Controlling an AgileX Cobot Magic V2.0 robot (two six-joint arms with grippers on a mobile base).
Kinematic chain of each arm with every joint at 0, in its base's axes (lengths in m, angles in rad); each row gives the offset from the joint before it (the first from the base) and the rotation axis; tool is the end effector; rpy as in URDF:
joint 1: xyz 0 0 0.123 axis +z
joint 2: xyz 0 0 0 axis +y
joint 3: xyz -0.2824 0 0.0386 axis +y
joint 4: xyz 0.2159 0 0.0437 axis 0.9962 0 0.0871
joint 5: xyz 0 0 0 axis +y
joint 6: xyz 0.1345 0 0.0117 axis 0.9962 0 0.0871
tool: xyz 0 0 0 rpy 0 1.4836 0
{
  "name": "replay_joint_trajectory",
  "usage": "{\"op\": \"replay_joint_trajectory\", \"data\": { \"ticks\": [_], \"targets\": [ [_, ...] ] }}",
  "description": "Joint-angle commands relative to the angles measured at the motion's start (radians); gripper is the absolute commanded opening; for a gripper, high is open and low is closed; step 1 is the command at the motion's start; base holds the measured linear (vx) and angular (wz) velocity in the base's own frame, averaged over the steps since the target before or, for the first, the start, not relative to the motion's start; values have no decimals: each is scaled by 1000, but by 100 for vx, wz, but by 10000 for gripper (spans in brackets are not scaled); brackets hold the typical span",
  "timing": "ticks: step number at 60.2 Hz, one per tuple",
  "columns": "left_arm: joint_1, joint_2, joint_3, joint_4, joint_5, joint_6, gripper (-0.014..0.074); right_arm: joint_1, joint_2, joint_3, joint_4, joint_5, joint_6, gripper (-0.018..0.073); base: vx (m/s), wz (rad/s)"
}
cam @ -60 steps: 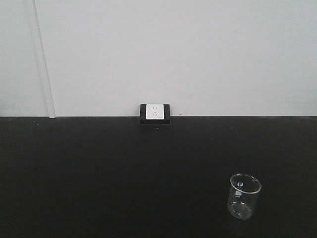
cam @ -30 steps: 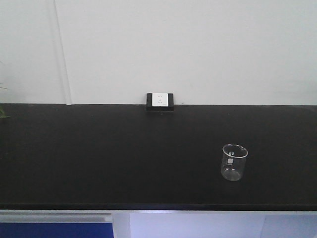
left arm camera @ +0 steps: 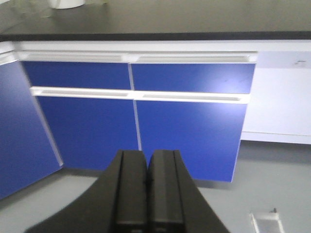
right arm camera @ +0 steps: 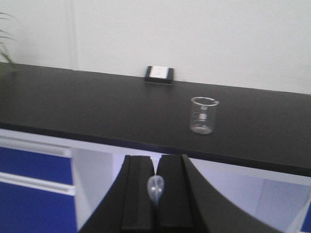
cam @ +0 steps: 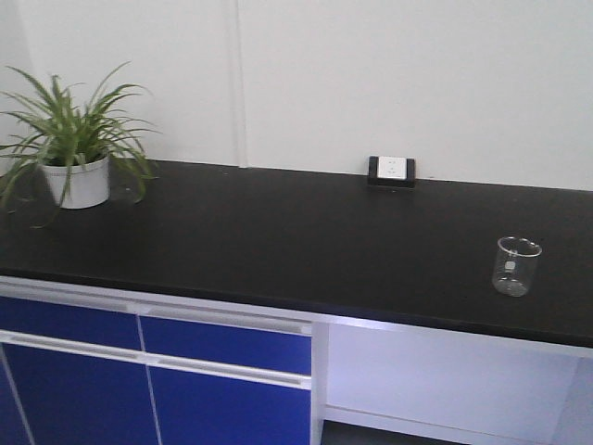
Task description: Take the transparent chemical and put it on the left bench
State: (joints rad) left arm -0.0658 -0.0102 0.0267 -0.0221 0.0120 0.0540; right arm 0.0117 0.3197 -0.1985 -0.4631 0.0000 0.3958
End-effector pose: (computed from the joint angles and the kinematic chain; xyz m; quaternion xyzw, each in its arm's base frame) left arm 0.0684 -0.0045 0.2067 0.0336 0.6852 -0.0124 0.7274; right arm 0.0986 0.0011 0.2610 -0.0284 0.7185 -0.0193 0.6947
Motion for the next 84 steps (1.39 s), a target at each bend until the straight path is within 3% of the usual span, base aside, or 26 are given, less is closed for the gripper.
{"op": "replay_joint_trajectory", "data": {
  "ticks": [1,43,84],
  "targets": [
    [-2,-19,16,-1,-78,-8,-3,-3,7,-31,-6,-70,-2,0,-41,46],
    [-2,-19,16,-1,-78,-8,-3,-3,7,-31,-6,-70,-2,0,-33,48],
    [-2,-19,16,-1,-78,-8,-3,-3,7,-31,-6,-70,-2,0,-13,79]
  ]
}}
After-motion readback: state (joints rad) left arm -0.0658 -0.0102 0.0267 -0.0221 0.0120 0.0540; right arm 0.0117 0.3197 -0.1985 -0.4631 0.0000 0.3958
